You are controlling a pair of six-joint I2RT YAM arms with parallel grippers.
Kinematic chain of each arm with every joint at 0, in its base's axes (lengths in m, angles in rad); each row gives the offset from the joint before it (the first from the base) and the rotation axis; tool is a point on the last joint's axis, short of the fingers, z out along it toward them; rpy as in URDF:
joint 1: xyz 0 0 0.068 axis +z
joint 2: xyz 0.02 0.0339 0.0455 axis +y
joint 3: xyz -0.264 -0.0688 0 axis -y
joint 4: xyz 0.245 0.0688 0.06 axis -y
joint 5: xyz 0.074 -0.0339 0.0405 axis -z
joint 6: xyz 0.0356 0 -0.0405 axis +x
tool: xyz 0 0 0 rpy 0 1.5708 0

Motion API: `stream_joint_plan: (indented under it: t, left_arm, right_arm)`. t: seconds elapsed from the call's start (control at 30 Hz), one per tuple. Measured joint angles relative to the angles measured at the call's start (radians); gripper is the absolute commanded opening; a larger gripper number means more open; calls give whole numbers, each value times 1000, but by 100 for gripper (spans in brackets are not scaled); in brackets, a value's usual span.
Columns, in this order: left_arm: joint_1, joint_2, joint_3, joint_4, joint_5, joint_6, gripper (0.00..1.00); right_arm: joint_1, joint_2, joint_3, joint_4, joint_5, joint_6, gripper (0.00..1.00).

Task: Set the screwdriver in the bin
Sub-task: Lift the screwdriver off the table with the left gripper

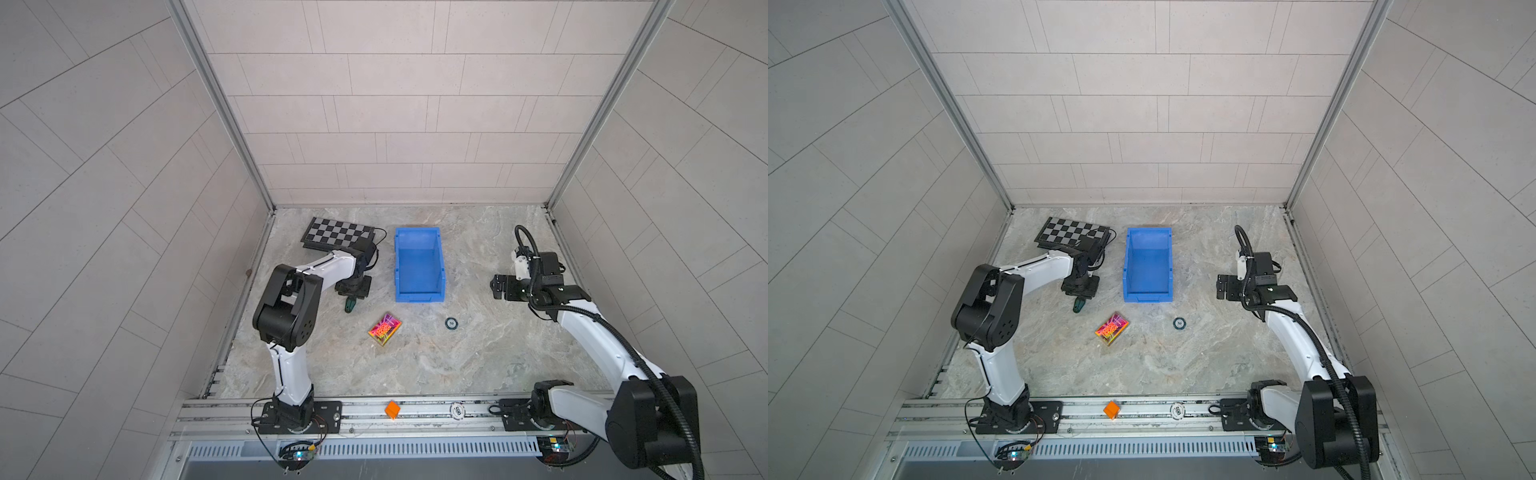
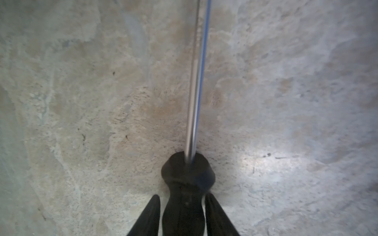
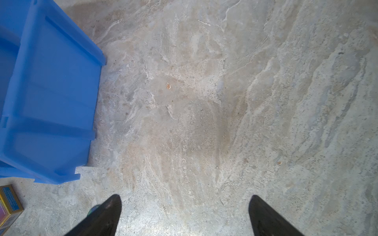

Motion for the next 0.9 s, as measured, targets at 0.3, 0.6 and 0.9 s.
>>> stream_joint_plan:
  t: [0.3,0.6,0.9]
  left_arm:
    - [0,0,0,-10,8,-8,24]
    - [0,-2,0,-11,13,-8,10]
    - [0,-74,2,-33,23,-8,0]
  right_arm:
    - [0,0,0,0,1,-1,99]
    - [0,0,0,0,1,-3,99]
    - [0,0,0,0,2,-3,99]
